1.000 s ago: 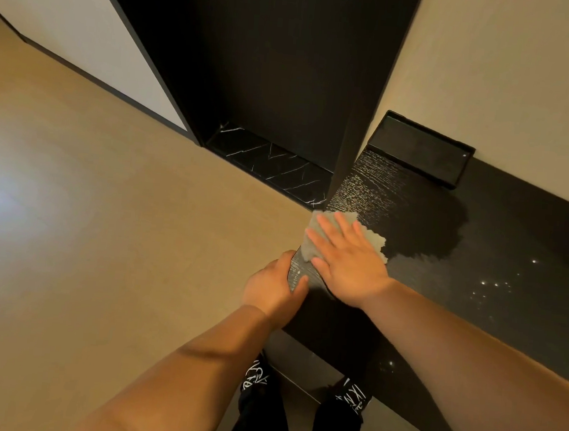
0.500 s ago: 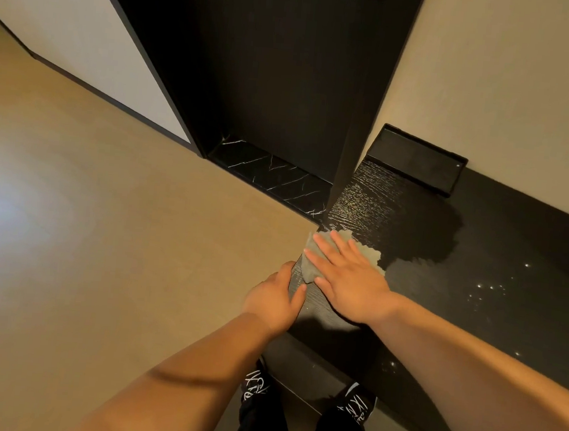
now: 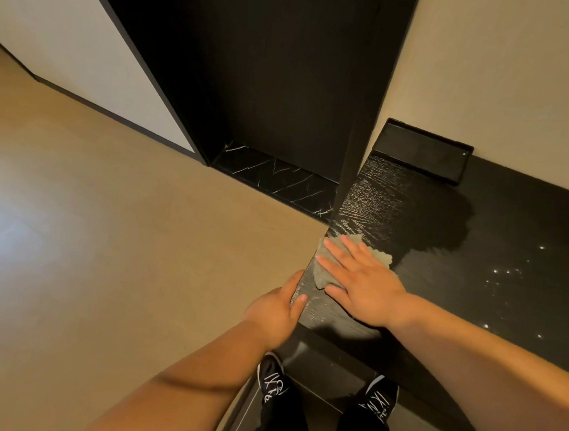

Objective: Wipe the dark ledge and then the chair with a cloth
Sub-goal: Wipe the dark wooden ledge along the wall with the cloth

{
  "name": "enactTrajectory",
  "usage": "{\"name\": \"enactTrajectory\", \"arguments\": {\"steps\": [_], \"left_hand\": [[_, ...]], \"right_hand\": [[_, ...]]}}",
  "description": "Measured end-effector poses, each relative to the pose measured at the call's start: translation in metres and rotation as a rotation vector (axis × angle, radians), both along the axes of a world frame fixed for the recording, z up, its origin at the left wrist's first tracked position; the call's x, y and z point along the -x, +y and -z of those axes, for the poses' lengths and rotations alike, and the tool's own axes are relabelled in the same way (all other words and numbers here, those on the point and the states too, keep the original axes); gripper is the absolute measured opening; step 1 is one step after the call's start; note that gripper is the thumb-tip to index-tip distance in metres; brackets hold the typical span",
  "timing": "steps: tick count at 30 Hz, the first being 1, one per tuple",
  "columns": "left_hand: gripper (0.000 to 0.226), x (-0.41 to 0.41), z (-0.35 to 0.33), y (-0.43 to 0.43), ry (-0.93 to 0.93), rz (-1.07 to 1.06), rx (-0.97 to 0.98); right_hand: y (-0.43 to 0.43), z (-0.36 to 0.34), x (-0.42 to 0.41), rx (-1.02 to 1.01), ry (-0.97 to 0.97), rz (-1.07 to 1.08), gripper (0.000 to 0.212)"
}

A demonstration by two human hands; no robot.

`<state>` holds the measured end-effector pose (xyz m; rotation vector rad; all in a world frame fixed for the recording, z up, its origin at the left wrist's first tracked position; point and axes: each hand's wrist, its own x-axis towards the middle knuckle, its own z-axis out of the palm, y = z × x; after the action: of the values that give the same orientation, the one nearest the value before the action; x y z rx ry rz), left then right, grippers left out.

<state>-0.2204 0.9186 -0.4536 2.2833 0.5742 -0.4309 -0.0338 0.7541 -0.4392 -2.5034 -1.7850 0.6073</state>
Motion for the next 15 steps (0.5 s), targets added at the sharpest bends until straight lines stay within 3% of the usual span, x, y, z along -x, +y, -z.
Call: {"name": "enactTrajectory", "arguments": {"steps": [7, 12, 15], "left_hand": [[0.057, 0.017, 0.001, 0.021, 0.068, 0.15, -0.074], [0.06, 0.017, -0.001, 0.032, 0.079, 0.258, -0.123], [0.063, 0.013, -0.006, 0.039, 0.092, 0.334, -0.149]], "right_hand": [[0.029, -0.002, 0.018, -0.002, -0.026, 0.318, 0.064], [0.006, 0.002, 0.052, -0.022, -0.001, 0.091, 0.065], [-0.006, 0.0, 0.049, -0.002, 0.006, 0.065, 0.07]]}}
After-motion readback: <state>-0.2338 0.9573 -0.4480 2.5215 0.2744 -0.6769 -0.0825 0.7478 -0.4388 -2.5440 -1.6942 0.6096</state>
